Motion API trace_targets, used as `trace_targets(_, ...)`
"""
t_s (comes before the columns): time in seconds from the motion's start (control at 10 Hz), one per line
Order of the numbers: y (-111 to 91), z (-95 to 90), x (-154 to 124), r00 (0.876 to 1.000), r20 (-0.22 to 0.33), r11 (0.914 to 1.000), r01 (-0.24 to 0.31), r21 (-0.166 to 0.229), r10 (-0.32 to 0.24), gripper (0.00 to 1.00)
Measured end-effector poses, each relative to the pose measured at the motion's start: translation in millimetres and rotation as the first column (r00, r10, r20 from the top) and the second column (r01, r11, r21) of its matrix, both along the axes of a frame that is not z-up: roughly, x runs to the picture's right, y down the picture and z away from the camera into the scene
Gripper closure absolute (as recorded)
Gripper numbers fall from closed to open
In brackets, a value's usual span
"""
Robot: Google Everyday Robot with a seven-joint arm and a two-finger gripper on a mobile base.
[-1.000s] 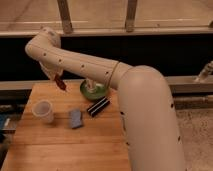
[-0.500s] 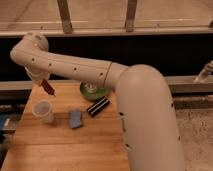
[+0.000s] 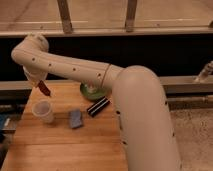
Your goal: Place the pepper in the ceramic cup
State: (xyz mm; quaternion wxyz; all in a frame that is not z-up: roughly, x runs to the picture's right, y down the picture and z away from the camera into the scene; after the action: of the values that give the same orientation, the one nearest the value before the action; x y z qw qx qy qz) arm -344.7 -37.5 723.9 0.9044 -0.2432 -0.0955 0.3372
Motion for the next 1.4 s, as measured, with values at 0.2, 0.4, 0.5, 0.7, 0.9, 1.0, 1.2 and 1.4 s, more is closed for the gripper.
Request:
trace_targets(0.2,5.9,2.7,-10.9,1.000,0.016,0.9998,0.011,-0.019,-0.011,1.00)
trace_targets(0.4,12.0,6.0,-17.1,0.999,0.026,0.9990,0.024,-0.038,-0.023,1.00)
trace_targets(0.5,14.8,8.3,-19.2,0.999,0.028,0.9985,0.031,-0.045,-0.030,1.00)
trace_targets(0.7,27.2,13.4,-27.8,0.998,0.038,0.9956,0.053,-0.078,-0.050,1.00)
trace_targets(0.9,40.1,23.3,-33.9,0.997,0.045,0.9906,0.073,-0.116,-0.068,1.00)
trace_targets(1.0,45.6,27.1,-36.7,0.996,0.050,0.9879,0.081,-0.133,-0.075,1.00)
trace_targets(1.2,52.1,30.8,-39.7,0.995,0.057,0.9838,0.089,-0.156,-0.081,1.00)
trace_targets(1.4,60.0,36.4,-39.4,0.995,0.062,0.9791,0.090,-0.183,-0.080,1.00)
